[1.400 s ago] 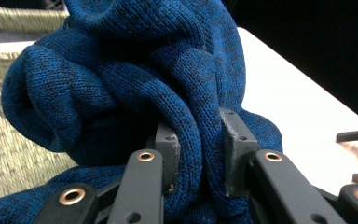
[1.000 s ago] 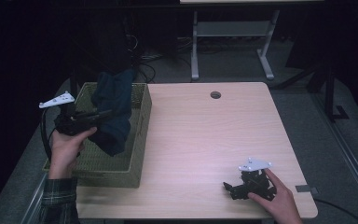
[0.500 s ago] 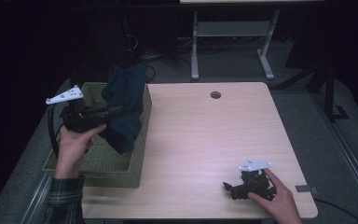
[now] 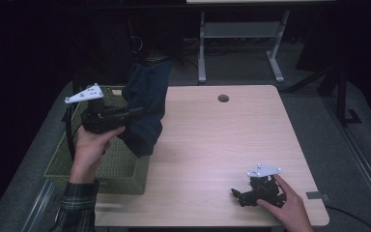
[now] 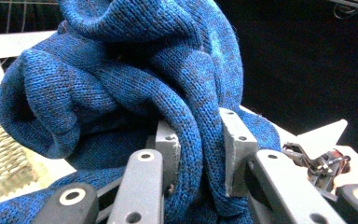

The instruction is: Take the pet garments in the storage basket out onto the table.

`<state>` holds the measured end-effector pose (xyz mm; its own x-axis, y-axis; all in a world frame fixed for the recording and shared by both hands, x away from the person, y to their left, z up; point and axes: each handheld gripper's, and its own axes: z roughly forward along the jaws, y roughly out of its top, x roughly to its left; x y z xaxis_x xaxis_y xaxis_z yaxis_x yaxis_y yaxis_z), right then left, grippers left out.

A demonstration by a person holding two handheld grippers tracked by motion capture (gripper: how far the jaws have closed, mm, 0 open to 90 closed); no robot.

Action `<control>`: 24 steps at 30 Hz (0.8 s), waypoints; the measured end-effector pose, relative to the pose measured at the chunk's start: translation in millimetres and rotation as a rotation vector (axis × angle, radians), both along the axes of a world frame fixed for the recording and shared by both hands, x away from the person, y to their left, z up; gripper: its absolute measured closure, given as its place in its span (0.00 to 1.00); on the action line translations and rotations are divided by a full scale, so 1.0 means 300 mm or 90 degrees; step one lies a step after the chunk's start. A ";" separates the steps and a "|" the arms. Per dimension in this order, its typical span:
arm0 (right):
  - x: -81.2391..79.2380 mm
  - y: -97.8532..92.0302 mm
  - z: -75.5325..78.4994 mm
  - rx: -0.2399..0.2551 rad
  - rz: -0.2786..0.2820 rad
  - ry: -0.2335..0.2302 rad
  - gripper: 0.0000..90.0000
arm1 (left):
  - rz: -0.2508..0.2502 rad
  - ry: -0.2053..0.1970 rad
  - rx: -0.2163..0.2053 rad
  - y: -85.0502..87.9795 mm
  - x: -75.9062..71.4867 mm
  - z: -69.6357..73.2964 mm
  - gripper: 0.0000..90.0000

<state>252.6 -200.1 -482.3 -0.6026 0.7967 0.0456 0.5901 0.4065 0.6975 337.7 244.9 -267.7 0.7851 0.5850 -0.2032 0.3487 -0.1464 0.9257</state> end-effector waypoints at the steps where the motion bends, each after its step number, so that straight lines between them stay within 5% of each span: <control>1: 0.000 0.000 0.000 0.000 0.000 0.000 0.00 | -0.003 0.000 0.000 -0.008 0.001 0.000 0.80; 24: 0.001 0.000 0.000 0.000 0.001 -0.002 0.00 | -0.086 0.002 0.023 -0.254 0.049 -0.025 0.80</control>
